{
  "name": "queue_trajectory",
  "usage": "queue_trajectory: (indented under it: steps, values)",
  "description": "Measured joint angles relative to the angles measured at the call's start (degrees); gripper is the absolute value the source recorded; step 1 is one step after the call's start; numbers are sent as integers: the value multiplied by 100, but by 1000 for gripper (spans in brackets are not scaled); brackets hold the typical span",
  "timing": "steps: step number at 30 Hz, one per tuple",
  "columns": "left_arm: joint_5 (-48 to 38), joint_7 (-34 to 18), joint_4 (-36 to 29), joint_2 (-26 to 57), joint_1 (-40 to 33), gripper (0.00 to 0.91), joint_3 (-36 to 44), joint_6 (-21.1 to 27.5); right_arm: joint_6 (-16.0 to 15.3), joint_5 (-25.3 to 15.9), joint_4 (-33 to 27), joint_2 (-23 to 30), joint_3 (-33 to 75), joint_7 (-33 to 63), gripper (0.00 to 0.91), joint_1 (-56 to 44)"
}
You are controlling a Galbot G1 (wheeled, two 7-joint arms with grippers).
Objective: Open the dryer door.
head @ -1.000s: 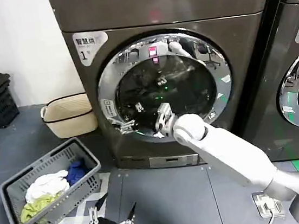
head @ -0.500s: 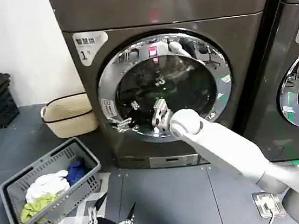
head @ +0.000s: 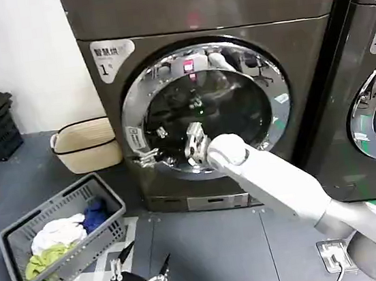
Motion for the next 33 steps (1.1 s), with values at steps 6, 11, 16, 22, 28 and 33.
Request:
queue_trajectory:
  steps: [6, 11, 16, 22, 28, 33]
  values:
    - [-4, 0, 5, 0, -22, 907, 0, 1, -18, 131, 286, -181, -16, -86, 907, -100]
    - [-65, -1, 43, 6, -66, 907, -57, 13, -84, 258, 717, -424, -14, -104, 907, -237]
    - [-123, 3, 78, 38, -103, 907, -116, 24, -117, 352, 1174, -685, -2, -166, 907, -390]
    - [-197, 21, 143, 82, -184, 907, -166, 58, -137, 448, 1643, -969, 46, -229, 907, -546]
    - [-365, 134, 181, 234, -228, 907, -339, 81, -142, 472, 1980, -1185, 90, -324, 907, -665]
    - [-593, 334, 284, 419, -212, 907, -606, -140, -143, 516, 2214, -1328, 150, -354, 907, -780]
